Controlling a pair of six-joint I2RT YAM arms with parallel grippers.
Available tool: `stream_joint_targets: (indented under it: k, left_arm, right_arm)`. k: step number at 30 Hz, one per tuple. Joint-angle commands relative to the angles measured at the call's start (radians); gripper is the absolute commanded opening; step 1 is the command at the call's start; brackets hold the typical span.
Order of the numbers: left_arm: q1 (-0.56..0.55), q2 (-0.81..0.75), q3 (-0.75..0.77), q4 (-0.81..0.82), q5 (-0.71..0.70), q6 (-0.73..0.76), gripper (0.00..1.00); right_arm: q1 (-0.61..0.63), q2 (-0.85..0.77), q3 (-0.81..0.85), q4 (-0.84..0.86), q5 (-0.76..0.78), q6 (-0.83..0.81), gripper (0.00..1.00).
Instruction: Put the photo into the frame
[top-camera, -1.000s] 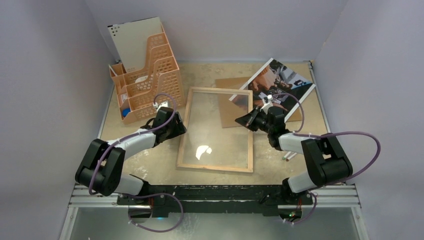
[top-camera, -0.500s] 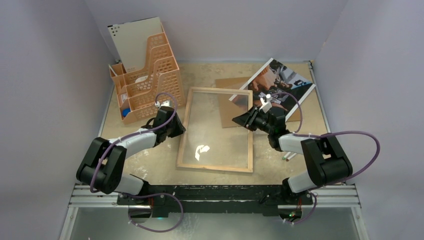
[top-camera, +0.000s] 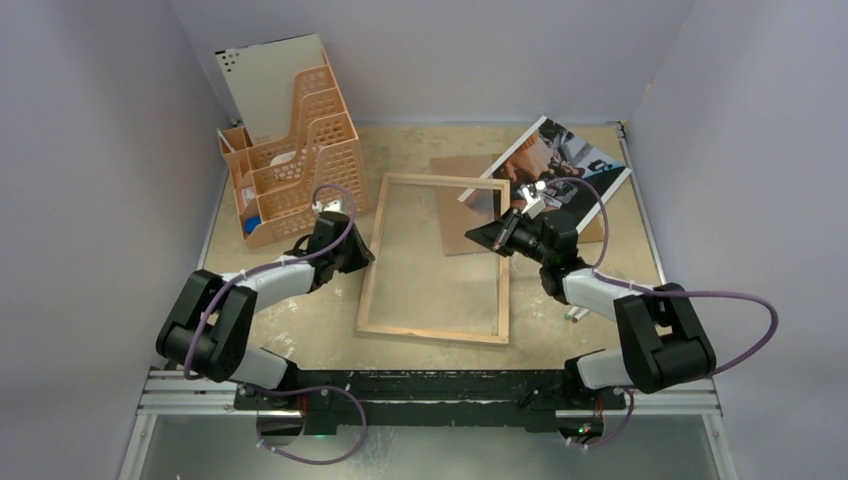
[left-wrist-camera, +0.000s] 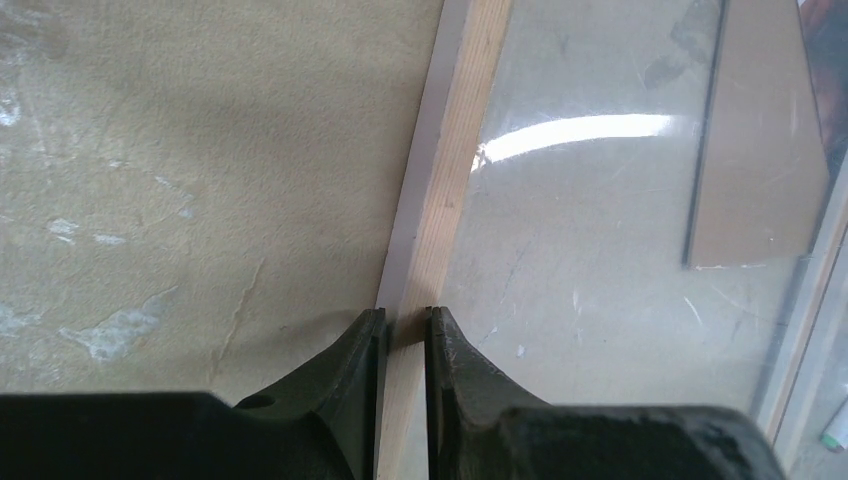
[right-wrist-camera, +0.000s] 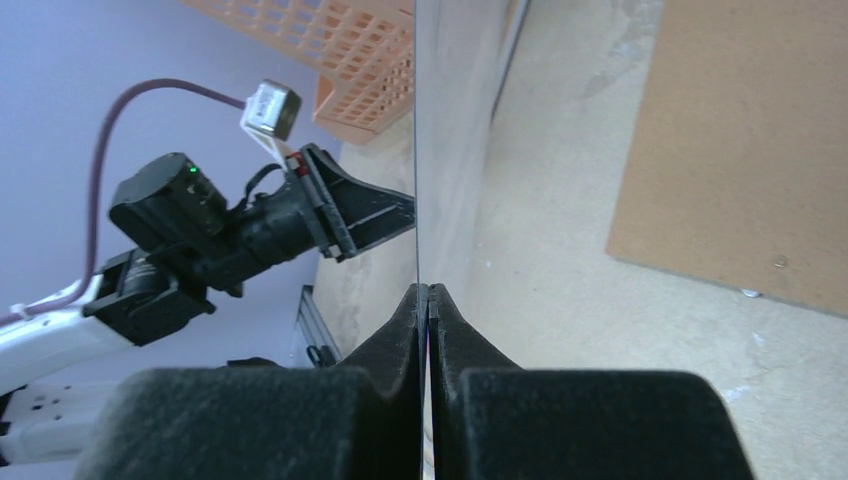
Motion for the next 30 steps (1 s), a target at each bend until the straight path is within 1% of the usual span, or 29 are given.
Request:
stream_joint_targets:
  k: [1,6,10,13,16,22,26,30]
  left_arm:
    - [0.003,0.040,-0.005,0.021,0.062,0.016,0.01]
    - [0.003,0.055,-0.009,0.032,0.080,0.015,0.00]
    - [0.003,0.057,-0.012,0.036,0.082,0.014,0.00]
    - [0.003,0.058,-0.016,0.039,0.087,0.010,0.00]
    - [0.003,0.056,-0.019,0.043,0.092,0.009,0.00]
    - [0.004,0.052,-0.028,0.050,0.104,0.003,0.00]
    - [0.003,0.041,-0.036,0.061,0.130,-0.014,0.00]
    - [0.003,0.029,-0.044,0.069,0.149,-0.030,0.00]
  right_arm:
    - [0.006,-0.029,0.078,0.008,-0.047,0.062,0.00]
    - [0.007,-0.033,0.133,-0.103,-0.025,0.120,0.00]
    - [0.006,-0.033,0.139,-0.131,-0.019,0.176,0.00]
    - [0.007,-0.028,0.134,-0.131,-0.020,0.229,0.00]
    - [0.008,-0.022,0.122,-0.086,-0.035,0.286,0.00]
    - [0.008,-0.045,0.133,-0.086,-0.028,0.364,0.00]
    - [0.009,-0.070,0.155,-0.137,-0.010,0.371,0.00]
    - [0.008,-0.058,0.150,-0.109,-0.030,0.390,0.00]
